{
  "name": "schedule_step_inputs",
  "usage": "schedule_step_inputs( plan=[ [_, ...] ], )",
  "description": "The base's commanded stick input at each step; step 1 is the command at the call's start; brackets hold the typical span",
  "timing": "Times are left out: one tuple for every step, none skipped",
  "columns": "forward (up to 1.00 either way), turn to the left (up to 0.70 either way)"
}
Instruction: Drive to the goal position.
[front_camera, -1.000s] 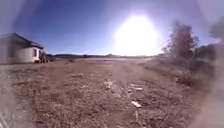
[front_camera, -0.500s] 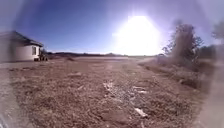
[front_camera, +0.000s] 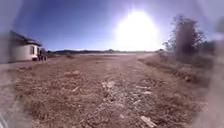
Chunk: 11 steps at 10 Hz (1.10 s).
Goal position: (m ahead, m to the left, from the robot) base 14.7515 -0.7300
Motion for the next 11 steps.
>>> schedule_step_inputs(
  plan=[
    [0.50,0.00],
    [0.50,0.00],
    [0.50,0.00],
    [0.50,0.00],
    [0.50,0.00],
    [0.50,0.00],
    [0.50,0.00],
    [0.50,0.00],
    [0.50,0.00],
    [0.50,0.00],
    [0.50,0.00]
  ],
)
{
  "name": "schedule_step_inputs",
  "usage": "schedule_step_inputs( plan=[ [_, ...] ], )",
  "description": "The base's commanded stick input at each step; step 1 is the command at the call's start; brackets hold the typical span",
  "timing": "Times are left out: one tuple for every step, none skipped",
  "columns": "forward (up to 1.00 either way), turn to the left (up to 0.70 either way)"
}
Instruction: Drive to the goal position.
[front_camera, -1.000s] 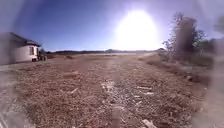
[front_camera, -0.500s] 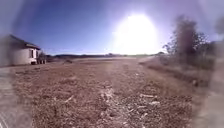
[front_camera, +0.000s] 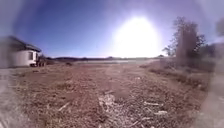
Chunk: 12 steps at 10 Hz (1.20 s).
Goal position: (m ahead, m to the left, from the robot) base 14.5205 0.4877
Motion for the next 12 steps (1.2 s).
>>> schedule_step_inputs(
  plan=[
    [0.50,0.00],
    [0.50,0.00],
    [0.50,0.00],
    [0.50,0.00],
    [0.50,0.00],
    [0.50,0.00],
    [0.50,0.00],
    [0.50,0.00],
    [0.50,0.00],
    [0.50,0.00],
    [0.50,0.00],
    [0.50,0.00]
  ],
)
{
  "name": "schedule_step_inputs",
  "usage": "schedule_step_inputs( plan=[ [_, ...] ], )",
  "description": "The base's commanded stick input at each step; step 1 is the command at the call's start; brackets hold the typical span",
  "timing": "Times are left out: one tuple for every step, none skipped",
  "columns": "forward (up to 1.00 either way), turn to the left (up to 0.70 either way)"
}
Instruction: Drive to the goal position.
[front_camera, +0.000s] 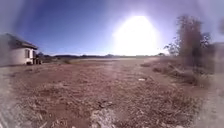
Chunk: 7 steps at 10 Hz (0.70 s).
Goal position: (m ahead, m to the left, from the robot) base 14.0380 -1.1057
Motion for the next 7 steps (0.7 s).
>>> schedule_step_inputs(
  plan=[
    [0.50,0.00],
    [0.50,0.00],
    [0.50,0.00],
    [0.50,0.00],
    [0.50,0.00],
    [0.50,0.00],
    [0.50,0.00]
  ],
)
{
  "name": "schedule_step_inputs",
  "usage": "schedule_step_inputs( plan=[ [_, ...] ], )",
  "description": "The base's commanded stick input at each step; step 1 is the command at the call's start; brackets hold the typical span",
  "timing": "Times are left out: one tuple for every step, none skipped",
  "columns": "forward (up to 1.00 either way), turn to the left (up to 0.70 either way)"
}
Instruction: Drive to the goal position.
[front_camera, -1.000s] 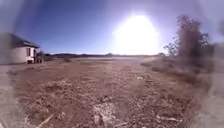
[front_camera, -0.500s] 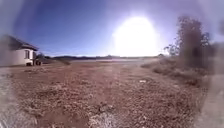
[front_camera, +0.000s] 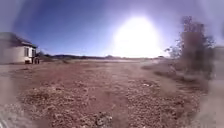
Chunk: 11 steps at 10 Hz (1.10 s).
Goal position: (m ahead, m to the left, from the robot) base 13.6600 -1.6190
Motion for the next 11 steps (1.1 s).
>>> schedule_step_inputs(
  plan=[
    [0.50,0.00],
    [0.50,0.00],
    [0.50,0.00],
    [0.50,0.00],
    [0.50,0.00],
    [0.50,0.00],
    [0.50,0.00],
    [0.50,0.00],
    [0.50,0.00],
    [0.50,0.00],
    [0.50,0.00]
  ],
)
